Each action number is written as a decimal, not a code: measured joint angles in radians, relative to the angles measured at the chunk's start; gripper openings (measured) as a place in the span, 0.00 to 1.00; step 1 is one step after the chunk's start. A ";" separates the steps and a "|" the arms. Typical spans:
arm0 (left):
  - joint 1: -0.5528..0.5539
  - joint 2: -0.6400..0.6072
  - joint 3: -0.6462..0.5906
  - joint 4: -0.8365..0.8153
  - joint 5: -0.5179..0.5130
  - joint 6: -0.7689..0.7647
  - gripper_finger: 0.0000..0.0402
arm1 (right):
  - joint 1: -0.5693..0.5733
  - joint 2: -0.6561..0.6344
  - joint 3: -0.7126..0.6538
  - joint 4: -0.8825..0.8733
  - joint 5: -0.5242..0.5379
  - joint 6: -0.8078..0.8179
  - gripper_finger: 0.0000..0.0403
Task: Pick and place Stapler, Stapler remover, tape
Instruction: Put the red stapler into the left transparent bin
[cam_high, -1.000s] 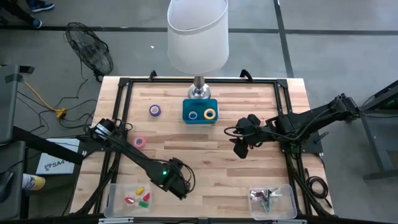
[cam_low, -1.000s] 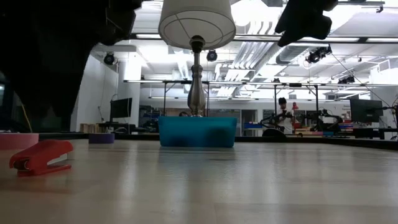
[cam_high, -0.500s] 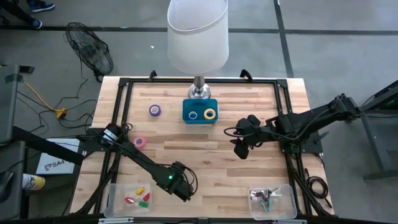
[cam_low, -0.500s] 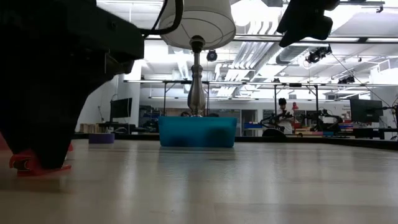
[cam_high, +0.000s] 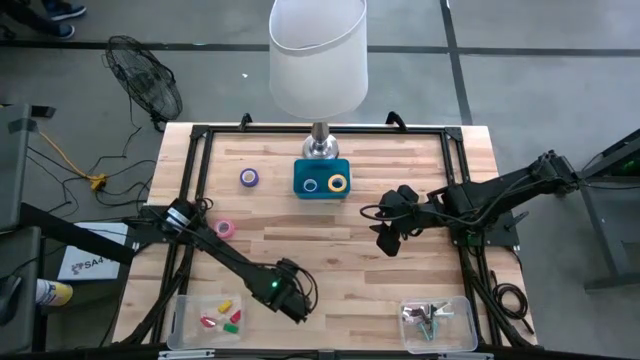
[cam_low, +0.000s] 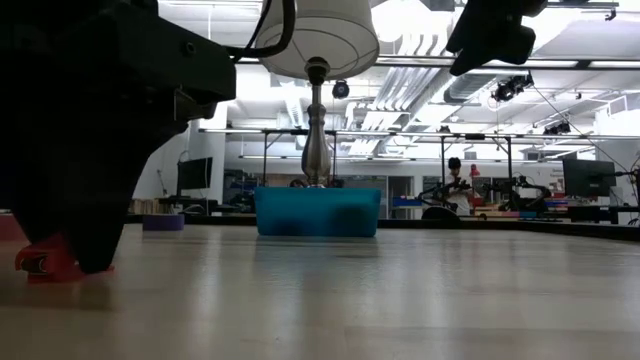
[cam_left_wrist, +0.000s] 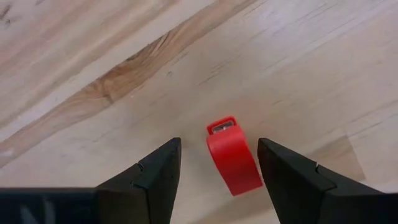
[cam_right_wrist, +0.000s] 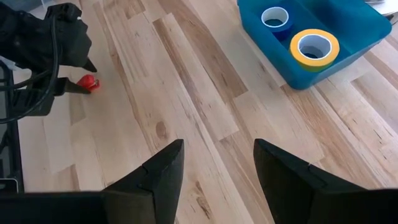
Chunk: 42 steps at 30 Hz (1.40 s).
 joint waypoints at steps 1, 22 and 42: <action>0.001 0.000 0.000 0.002 0.000 0.006 0.51 | 0.000 0.000 0.000 0.000 0.000 0.000 0.46; 0.006 0.000 0.008 0.019 0.014 0.124 0.20 | 0.000 0.000 0.000 0.000 -0.040 0.010 0.46; -0.119 -0.086 0.364 -0.621 0.076 0.263 0.20 | 0.000 0.000 0.000 -0.002 -0.039 -0.020 0.46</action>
